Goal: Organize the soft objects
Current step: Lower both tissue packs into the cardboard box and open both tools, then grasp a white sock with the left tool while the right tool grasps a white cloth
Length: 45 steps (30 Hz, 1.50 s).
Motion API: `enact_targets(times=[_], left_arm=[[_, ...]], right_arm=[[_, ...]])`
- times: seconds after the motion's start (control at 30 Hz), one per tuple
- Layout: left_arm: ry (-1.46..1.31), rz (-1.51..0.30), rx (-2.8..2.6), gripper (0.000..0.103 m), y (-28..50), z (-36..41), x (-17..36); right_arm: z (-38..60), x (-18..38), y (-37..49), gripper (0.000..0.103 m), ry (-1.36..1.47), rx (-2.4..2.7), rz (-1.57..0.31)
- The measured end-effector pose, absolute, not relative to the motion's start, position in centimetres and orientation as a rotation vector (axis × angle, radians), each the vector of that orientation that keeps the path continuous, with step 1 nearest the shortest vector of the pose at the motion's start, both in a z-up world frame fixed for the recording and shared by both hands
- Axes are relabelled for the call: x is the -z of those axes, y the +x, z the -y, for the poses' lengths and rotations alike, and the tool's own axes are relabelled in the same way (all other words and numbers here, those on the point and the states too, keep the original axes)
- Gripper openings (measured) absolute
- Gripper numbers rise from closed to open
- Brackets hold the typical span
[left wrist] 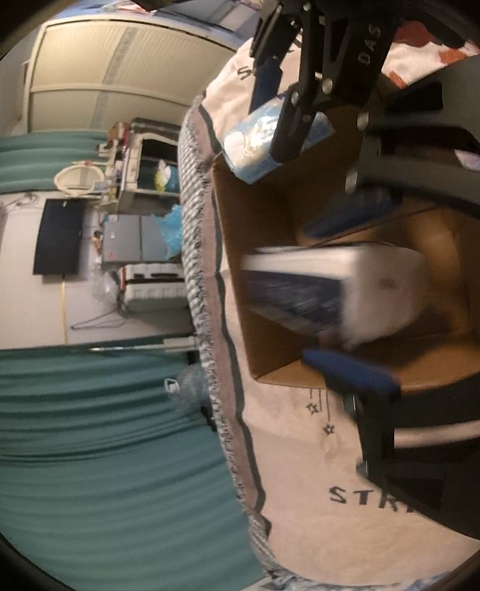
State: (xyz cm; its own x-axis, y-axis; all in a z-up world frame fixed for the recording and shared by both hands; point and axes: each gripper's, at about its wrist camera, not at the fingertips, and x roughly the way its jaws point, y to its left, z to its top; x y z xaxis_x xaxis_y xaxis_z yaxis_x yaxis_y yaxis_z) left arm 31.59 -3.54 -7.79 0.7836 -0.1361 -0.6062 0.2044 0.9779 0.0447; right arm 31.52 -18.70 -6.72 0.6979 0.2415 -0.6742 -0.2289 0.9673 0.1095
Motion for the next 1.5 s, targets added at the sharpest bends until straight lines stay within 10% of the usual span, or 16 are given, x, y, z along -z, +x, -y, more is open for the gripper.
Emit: enact_targets(times=[0.1,0.4,0.5,0.77,1.5], left_arm=[[0.099,-0.636,0.170,0.076,31.4,3.1,6.9],[0.072,-0.512,0.118,0.076,23.3,1.5,-3.3],[0.062,-0.447,0.115,0.093,19.3,0.9,-7.4],[0.061,-0.344,0.176,0.093,9.8,0.2,-13.0],[0.079,-0.789,0.211,0.091,10.4,3.5,11.3]], right_arm=[[19.3,6.4,30.8,0.070,0.037,-0.261,-0.749],[20.8,-3.1,22.5,0.073,-0.040,-0.208,-0.665],[21.2,-7.9,18.4,0.074,-0.055,-0.190,-0.613],[21.5,-15.6,8.1,0.103,-0.074,-0.145,-0.523],[22.3,5.4,7.1,0.103,0.048,-0.074,-0.814]])
